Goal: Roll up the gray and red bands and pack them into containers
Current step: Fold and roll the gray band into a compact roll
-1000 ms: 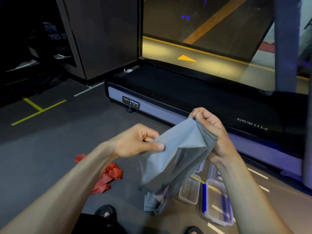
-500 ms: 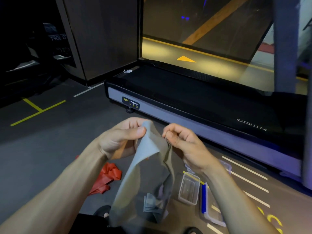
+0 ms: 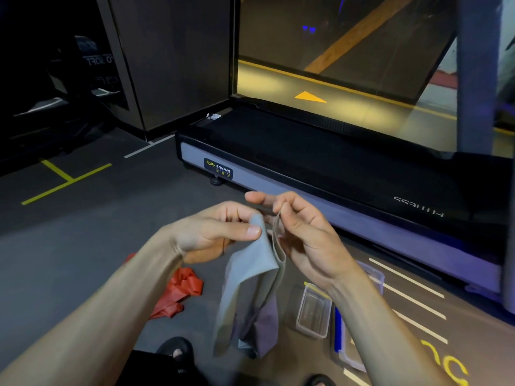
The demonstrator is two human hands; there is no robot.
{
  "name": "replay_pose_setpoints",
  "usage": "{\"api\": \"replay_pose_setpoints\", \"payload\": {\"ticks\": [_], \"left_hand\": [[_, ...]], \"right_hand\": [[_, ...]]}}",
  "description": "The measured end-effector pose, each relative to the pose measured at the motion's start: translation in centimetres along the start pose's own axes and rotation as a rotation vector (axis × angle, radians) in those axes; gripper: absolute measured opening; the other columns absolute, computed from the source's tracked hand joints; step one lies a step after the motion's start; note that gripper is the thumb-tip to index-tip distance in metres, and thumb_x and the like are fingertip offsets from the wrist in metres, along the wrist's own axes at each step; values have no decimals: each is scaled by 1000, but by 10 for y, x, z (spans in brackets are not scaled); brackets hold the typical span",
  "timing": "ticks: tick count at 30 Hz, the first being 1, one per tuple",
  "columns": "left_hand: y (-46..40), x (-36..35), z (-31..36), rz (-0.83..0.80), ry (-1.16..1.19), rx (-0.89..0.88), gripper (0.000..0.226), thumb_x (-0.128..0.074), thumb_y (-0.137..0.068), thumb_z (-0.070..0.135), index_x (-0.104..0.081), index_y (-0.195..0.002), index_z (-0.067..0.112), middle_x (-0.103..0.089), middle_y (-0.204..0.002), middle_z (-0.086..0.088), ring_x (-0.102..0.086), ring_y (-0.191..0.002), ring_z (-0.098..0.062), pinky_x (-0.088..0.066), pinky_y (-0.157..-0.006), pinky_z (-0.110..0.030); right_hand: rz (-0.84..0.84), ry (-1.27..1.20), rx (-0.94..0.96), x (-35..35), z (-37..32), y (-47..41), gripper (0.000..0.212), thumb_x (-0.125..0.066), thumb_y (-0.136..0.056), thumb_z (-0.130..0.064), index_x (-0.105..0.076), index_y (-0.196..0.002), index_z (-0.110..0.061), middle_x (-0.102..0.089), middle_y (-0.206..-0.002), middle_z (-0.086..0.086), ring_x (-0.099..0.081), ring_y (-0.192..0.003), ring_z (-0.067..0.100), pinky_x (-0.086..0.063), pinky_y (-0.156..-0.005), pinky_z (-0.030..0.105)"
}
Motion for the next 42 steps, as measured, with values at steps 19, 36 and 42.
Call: {"api": "replay_pose_setpoints", "payload": {"ticks": [19, 36, 42], "left_hand": [[5, 17, -13, 97, -575, 332, 52, -67, -90, 54, -75, -102, 4, -76, -101, -18, -58, -86, -18, -52, -82, -52], [-4, 16, -15, 195, -550, 193, 17, -72, -94, 31, -75, -88, 15, -42, -60, -7, -25, -58, -25, -19, -56, -36], [-4, 12, -13, 183, -501, 149, 17, -65, -98, 26, -75, -86, 19, -33, -65, -13, -19, -62, -28, -15, -58, -41]], "right_hand": [[118, 613, 17, 43, -20, 7, 10, -62, -99, -18, -67, -93, -12, -64, -83, -11, -55, -79, 2, -44, -75, 14], [315, 289, -24, 57, -21, 10, 9, -67, -95, -26, -71, -87, -22, -59, -83, 5, -53, -73, 12, -46, -66, 23], [330, 274, -10, 61, -22, 11, 11, -60, -95, -20, -69, -89, -17, -59, -82, 6, -53, -72, 14, -47, -65, 22]]}}
Point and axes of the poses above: each hand's wrist, its own y-axis away from the middle knuckle, its own x-axis out of the back of the hand, z = x × y, the point moved 2 cm from there along -y, towards the middle knuckle
